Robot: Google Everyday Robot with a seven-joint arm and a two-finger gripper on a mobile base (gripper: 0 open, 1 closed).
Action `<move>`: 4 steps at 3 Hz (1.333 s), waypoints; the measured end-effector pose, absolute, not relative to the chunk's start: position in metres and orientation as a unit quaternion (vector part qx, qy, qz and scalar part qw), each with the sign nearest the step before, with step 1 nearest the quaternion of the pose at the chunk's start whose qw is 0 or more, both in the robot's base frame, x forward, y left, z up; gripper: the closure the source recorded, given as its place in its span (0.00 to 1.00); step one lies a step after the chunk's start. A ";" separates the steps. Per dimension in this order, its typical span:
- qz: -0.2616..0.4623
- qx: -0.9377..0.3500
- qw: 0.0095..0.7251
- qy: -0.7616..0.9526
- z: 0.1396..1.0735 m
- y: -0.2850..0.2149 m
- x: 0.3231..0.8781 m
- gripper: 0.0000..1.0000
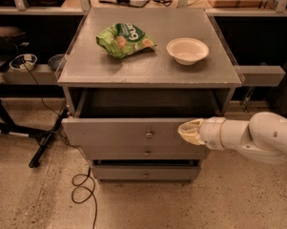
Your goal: Close top drawer
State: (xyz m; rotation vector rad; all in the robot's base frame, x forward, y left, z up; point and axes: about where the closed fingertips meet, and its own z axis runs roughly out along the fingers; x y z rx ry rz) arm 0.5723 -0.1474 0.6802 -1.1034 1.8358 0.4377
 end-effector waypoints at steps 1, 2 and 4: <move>0.168 -0.448 0.460 0.748 0.686 -0.149 0.592 1.00; 0.158 -0.451 0.459 0.749 0.692 -0.151 0.611 1.00; 0.137 -0.443 0.471 0.750 0.706 -0.156 0.638 0.50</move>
Offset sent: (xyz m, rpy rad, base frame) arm 0.1114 -0.0140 0.0345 -0.1045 -0.0385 -0.0468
